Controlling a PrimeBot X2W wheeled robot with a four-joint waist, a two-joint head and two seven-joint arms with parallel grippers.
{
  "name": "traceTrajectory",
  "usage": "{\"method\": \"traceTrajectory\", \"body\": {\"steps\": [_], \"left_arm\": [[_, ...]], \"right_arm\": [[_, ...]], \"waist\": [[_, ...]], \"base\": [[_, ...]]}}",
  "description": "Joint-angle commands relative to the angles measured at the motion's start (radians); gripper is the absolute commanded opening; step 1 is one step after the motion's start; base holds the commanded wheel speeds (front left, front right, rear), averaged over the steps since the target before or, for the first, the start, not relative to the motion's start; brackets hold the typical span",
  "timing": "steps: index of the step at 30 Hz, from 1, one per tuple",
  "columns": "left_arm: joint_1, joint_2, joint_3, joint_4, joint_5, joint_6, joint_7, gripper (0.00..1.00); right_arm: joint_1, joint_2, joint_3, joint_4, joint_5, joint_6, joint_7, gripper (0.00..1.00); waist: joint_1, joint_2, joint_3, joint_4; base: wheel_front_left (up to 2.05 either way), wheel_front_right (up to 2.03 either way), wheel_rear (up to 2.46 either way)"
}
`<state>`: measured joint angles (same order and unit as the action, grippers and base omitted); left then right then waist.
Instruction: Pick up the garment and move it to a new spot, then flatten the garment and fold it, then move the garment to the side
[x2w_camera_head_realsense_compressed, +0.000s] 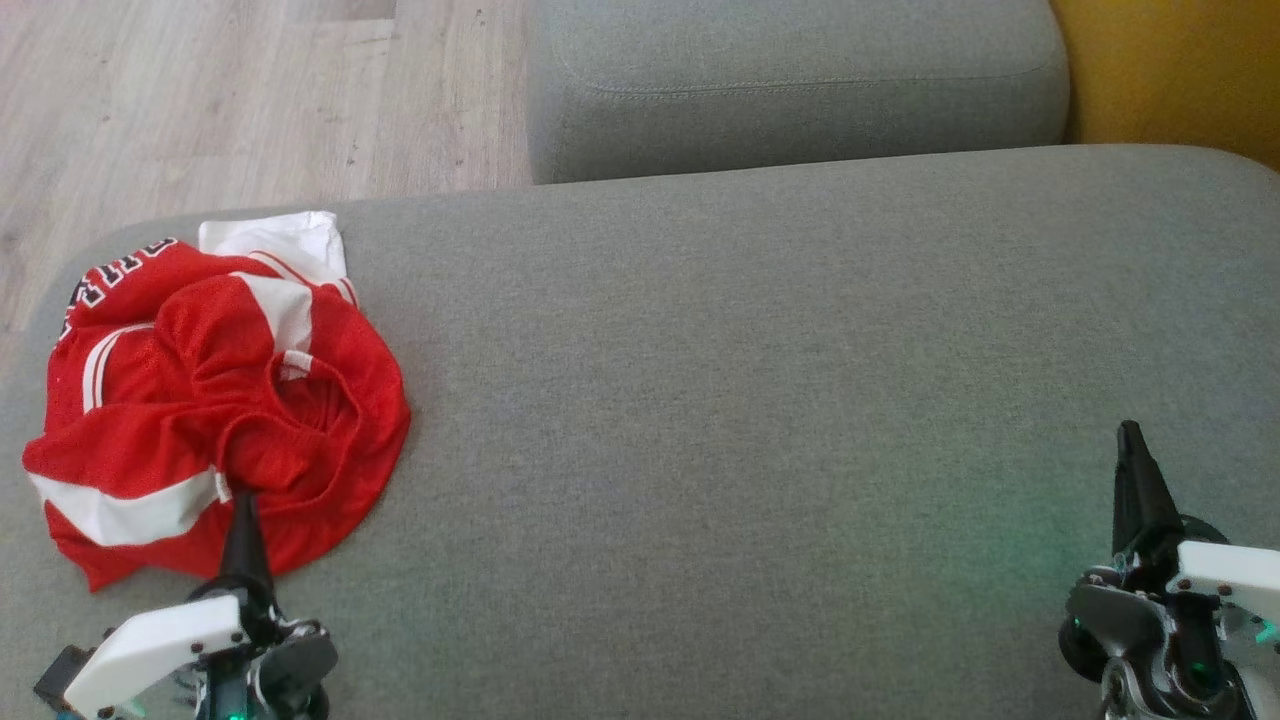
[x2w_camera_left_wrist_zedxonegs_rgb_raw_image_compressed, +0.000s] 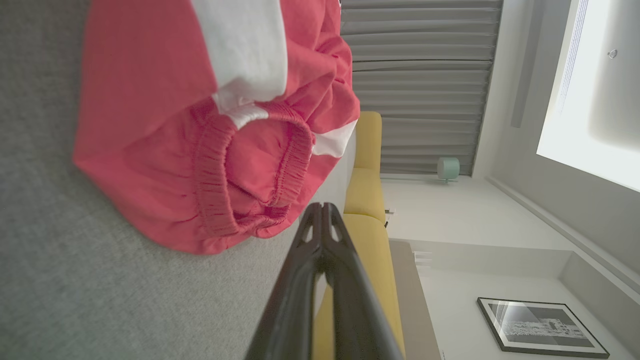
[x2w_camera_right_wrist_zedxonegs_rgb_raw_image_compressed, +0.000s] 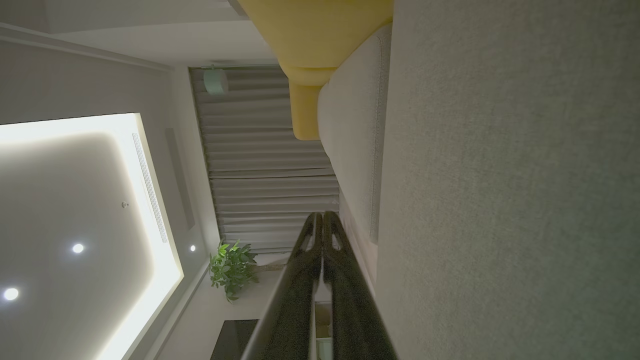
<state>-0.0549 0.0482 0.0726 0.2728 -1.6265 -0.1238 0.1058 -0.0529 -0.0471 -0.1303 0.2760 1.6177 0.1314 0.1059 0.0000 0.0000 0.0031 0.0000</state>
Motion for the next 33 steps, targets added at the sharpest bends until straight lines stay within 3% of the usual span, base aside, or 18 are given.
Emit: {"method": "traceTrajectory", "body": {"steps": [1, 8, 9, 21, 33], "left_arm": [[-0.053, 0.004, 0.039, -0.028, 0.016, -0.007, 0.006, 0.00], [-0.053, 0.004, 0.039, -0.028, 0.016, -0.007, 0.006, 0.00], [0.000, 0.000, 0.000, 0.000, 0.008, 0.000, 0.000, 1.00], [0.010, -0.002, -0.029, 0.036, 0.038, 0.000, -0.024, 1.00], [0.005, -0.001, -0.047, 0.008, 0.192, -0.001, -0.059, 1.00]], "right_arm": [[-0.055, -0.006, 0.020, -0.031, -0.007, -0.001, 0.005, 0.00], [-0.055, -0.006, 0.019, -0.031, -0.007, -0.001, 0.005, 0.00], [0.000, 0.000, 0.000, 0.000, 0.000, 0.000, 0.000, 1.00], [0.015, 0.003, 0.033, 0.034, -0.019, 0.000, -0.023, 1.00], [0.005, 0.004, 0.059, 0.027, -0.166, 0.000, -0.059, 1.00]], "waist": [[0.0000, 0.0000, 0.000, 0.000], [0.0000, 0.0000, 0.000, 0.000], [0.0000, 0.0000, 0.000, 0.000], [0.0000, 0.0000, 0.001, 0.001], [0.0000, 0.0000, 0.002, 0.002]], "base": [[0.00, 0.00, 0.00], [0.00, 0.00, 0.00], [0.00, 0.00, 0.00], [0.00, 0.00, 0.00], [0.00, 0.00, 0.00]]}}
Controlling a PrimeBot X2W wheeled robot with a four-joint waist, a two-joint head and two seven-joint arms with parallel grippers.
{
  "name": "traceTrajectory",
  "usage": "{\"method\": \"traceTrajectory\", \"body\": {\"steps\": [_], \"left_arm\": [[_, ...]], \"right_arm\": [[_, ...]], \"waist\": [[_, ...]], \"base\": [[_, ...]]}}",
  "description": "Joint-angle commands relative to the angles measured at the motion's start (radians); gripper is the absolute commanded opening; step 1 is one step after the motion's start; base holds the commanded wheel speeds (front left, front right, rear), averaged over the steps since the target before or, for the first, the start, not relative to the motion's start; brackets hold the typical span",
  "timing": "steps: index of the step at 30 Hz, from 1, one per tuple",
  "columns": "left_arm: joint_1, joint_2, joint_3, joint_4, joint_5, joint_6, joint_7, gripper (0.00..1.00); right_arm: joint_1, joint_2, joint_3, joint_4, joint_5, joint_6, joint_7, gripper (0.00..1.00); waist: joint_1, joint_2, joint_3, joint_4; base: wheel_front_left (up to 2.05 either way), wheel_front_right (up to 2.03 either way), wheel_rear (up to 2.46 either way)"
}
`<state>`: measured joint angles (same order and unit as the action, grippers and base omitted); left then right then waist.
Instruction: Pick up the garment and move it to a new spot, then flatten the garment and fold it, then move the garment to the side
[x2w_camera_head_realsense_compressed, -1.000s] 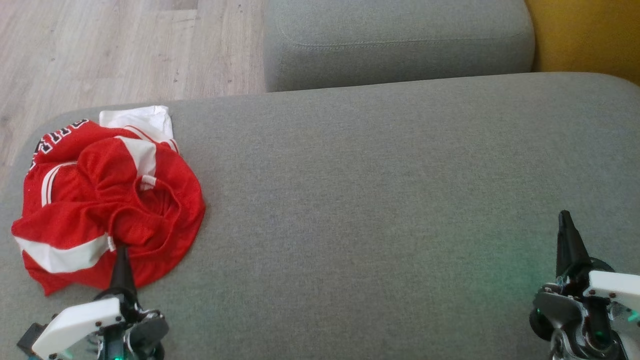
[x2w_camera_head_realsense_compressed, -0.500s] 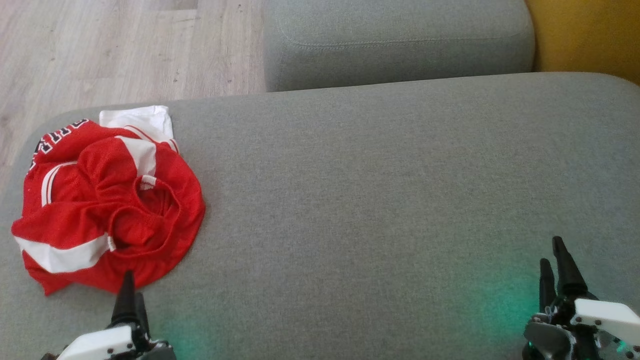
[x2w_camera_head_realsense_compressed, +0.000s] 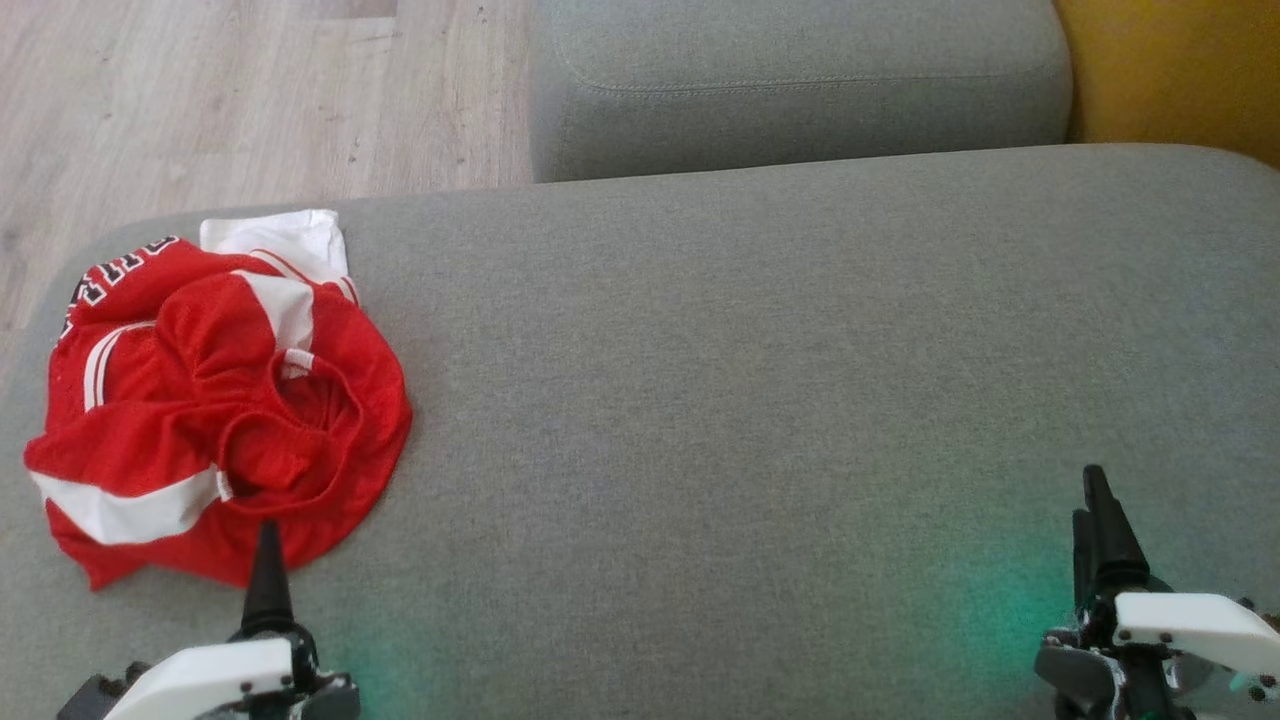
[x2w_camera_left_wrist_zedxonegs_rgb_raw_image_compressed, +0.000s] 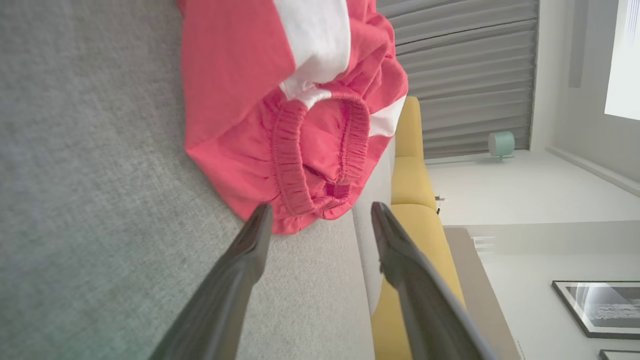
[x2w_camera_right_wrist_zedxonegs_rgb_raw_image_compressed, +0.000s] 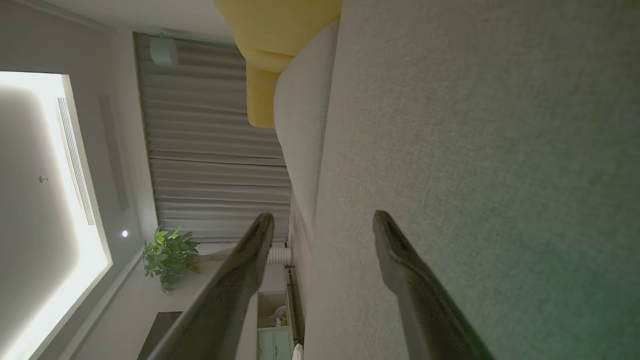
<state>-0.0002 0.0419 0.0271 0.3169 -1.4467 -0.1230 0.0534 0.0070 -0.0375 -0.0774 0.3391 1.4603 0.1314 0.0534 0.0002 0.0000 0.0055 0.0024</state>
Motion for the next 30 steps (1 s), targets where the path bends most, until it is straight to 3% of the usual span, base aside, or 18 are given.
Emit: {"method": "traceTrajectory", "body": {"steps": [1, 30], "left_arm": [[-0.050, 0.005, -0.003, -0.038, 0.026, -0.001, -0.010, 1.00], [-0.062, 0.006, -0.087, -0.112, 0.400, 0.026, -0.095, 1.00]], "right_arm": [[-0.056, -0.006, 0.008, -0.037, -0.026, 0.000, -0.009, 1.00], [-0.066, -0.008, 0.098, -0.073, -0.451, 0.000, -0.094, 1.00]], "waist": [[-0.0001, 0.0000, 0.000, 0.000], [-0.0002, 0.0000, 0.001, 0.008]], "base": [[0.00, 0.00, 0.00], [0.00, 0.00, 0.00]]}}
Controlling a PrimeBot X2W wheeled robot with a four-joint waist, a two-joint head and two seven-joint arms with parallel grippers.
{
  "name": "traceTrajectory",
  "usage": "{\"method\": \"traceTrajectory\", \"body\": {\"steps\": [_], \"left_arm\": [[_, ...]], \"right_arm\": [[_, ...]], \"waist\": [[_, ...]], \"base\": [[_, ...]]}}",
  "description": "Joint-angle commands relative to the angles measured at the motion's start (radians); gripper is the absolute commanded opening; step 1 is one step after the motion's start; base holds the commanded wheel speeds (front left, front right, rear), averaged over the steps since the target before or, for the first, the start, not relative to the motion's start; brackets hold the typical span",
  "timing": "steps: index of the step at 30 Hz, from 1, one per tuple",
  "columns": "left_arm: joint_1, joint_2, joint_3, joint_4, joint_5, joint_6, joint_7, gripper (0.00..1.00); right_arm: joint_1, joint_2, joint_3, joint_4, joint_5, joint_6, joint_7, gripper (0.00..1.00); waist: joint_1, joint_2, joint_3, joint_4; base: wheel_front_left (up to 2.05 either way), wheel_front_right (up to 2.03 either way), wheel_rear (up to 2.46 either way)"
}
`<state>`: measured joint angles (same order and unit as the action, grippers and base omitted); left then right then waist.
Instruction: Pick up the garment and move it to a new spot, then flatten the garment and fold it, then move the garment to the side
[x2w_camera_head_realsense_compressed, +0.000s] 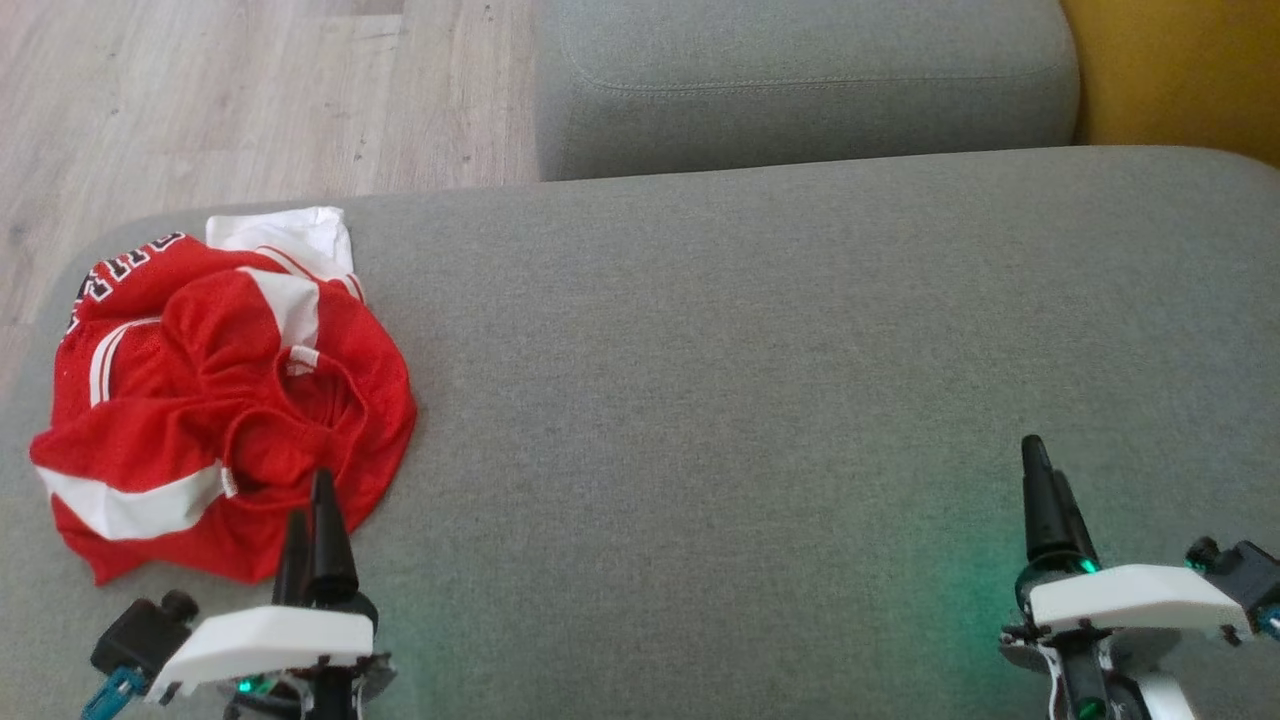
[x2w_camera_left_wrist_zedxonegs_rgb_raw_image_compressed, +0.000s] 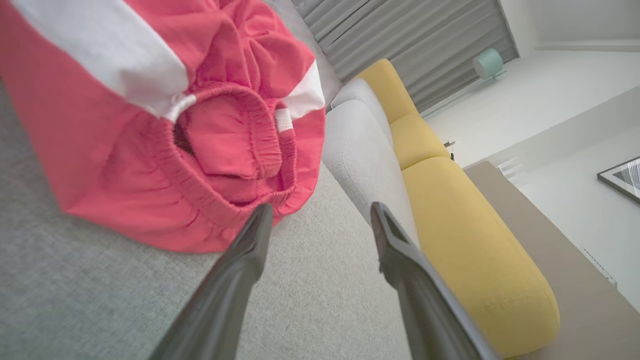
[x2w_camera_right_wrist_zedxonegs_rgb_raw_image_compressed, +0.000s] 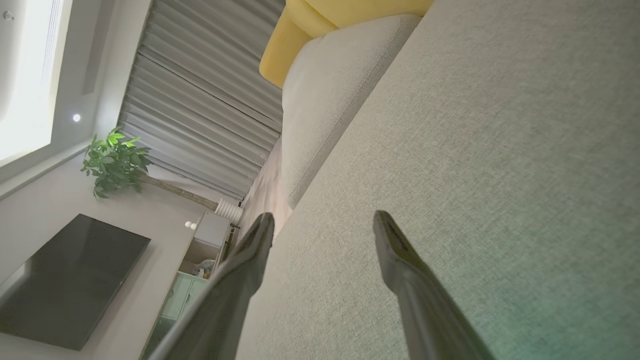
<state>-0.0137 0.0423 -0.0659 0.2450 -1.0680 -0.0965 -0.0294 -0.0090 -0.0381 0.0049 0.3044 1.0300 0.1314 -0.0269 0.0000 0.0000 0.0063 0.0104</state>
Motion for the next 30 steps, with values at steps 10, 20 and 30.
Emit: {"method": "traceTrajectory", "body": {"steps": [10, 20, 30], "left_arm": [[-0.055, 0.006, -0.021, -0.066, 0.155, 0.010, -0.044, 1.00], [-0.058, 0.006, -0.045, -0.075, 0.268, 0.019, -0.074, 1.00], [-0.065, 0.007, -0.071, -0.078, 0.387, 0.033, -0.103, 1.00]], "right_arm": [[-0.057, -0.008, 0.048, -0.049, -0.157, 0.000, -0.046, 1.00], [-0.062, -0.008, 0.078, -0.057, -0.282, 0.000, -0.076, 1.00], [-0.069, -0.009, 0.112, -0.059, -0.409, 0.000, -0.105, 1.00]], "waist": [[0.0001, 0.0000, 0.000, 0.000], [0.0000, 0.0000, -0.001, 0.005], [0.0000, 0.0000, -0.003, 0.008]], "base": [[0.00, 0.00, 0.00], [0.00, 0.00, 0.00], [0.00, 0.00, 0.00]]}}
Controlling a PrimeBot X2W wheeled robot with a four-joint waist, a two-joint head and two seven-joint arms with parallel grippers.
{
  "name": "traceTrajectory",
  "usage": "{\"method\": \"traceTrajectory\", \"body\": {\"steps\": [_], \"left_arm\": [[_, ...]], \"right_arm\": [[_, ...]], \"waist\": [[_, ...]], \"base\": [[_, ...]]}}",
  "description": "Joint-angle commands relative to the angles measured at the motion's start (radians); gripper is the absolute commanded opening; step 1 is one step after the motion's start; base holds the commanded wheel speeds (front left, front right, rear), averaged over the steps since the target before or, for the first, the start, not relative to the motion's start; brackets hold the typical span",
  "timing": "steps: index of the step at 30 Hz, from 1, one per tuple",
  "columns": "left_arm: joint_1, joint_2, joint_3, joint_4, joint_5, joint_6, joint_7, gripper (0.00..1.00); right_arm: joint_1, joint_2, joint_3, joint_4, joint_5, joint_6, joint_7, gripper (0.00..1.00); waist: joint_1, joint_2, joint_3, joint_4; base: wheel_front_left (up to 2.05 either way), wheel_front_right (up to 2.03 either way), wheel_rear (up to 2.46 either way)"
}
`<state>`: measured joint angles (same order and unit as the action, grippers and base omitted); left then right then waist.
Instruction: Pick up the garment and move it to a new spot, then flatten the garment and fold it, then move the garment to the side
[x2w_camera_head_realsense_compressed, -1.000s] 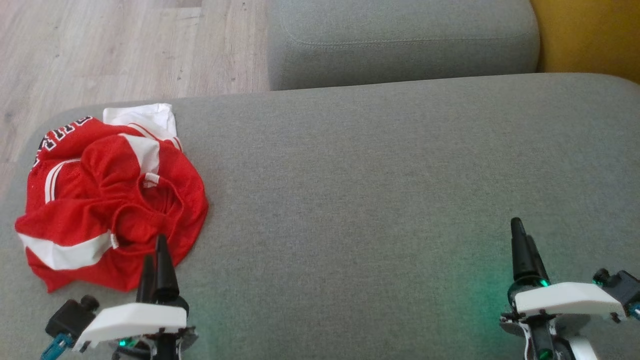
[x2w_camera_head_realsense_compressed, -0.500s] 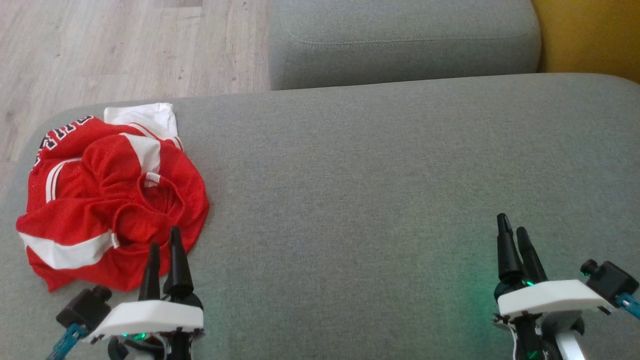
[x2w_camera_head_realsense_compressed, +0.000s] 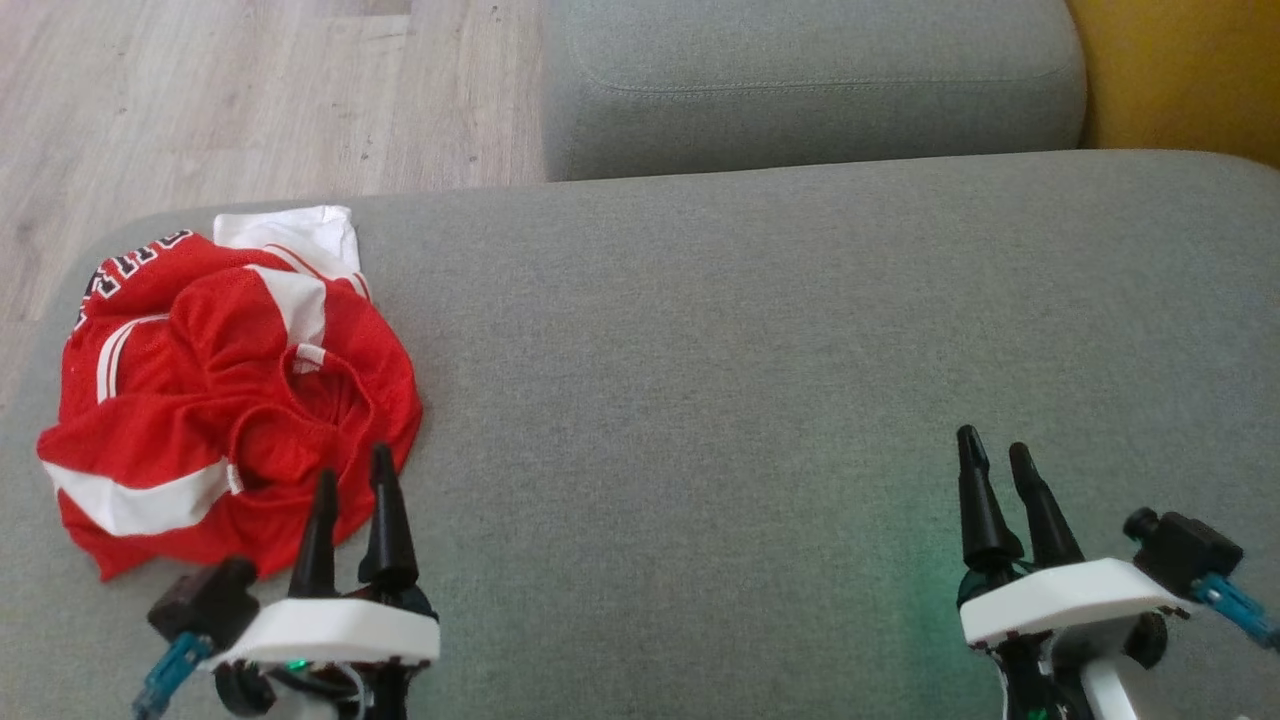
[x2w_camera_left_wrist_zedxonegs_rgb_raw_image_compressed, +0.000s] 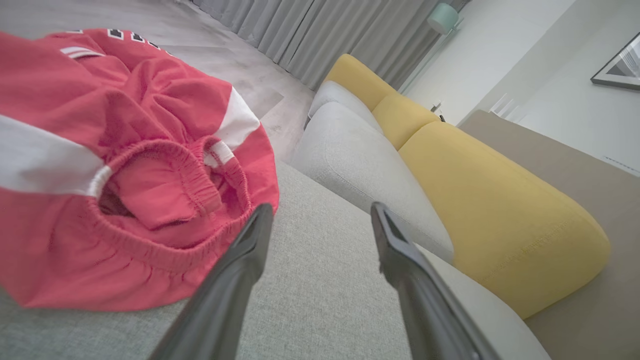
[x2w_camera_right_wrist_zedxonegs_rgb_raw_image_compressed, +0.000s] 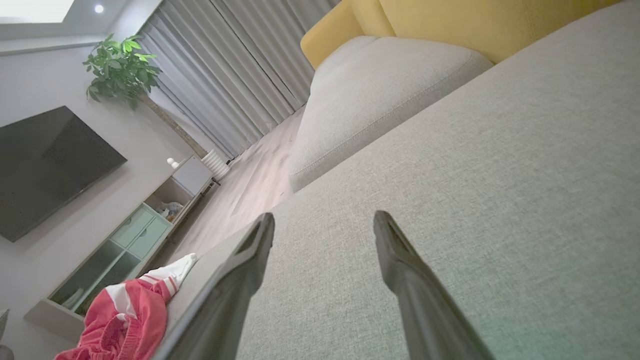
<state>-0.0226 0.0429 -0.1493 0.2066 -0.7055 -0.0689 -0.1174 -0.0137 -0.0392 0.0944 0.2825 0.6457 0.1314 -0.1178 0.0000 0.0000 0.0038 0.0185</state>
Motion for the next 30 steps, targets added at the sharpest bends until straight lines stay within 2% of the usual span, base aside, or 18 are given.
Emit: {"method": "traceTrajectory", "body": {"steps": [1, 14, 22, 30], "left_arm": [[-0.057, 0.006, 0.009, -0.040, 0.037, 0.007, -0.018, 1.00], [-0.064, 0.006, -0.024, -0.037, 0.186, 0.027, -0.053, 1.00], [-0.070, 0.007, -0.036, 0.006, 0.293, 0.074, -0.076, 1.00], [-0.082, 0.007, -0.053, 0.029, 0.382, 0.097, -0.100, 1.00]], "right_arm": [[-0.065, -0.008, 0.025, -0.038, -0.037, 0.000, -0.017, 1.00], [-0.068, -0.009, 0.053, -0.032, -0.186, -0.001, -0.052, 1.00], [-0.068, -0.009, 0.033, -0.002, -0.292, -0.001, -0.076, 1.00], [-0.070, -0.010, 0.026, 0.014, -0.391, -0.001, -0.099, 1.00]], "waist": [[0.0000, 0.0000, -0.001, 0.000], [0.0000, 0.0000, -0.005, 0.007], [0.0000, 0.0000, -0.008, 0.007], [0.0000, 0.0000, -0.009, 0.006]], "base": [[0.00, 0.00, 0.00], [0.00, 0.00, 0.00], [0.00, 0.00, 0.00], [0.00, 0.00, 0.00]]}}
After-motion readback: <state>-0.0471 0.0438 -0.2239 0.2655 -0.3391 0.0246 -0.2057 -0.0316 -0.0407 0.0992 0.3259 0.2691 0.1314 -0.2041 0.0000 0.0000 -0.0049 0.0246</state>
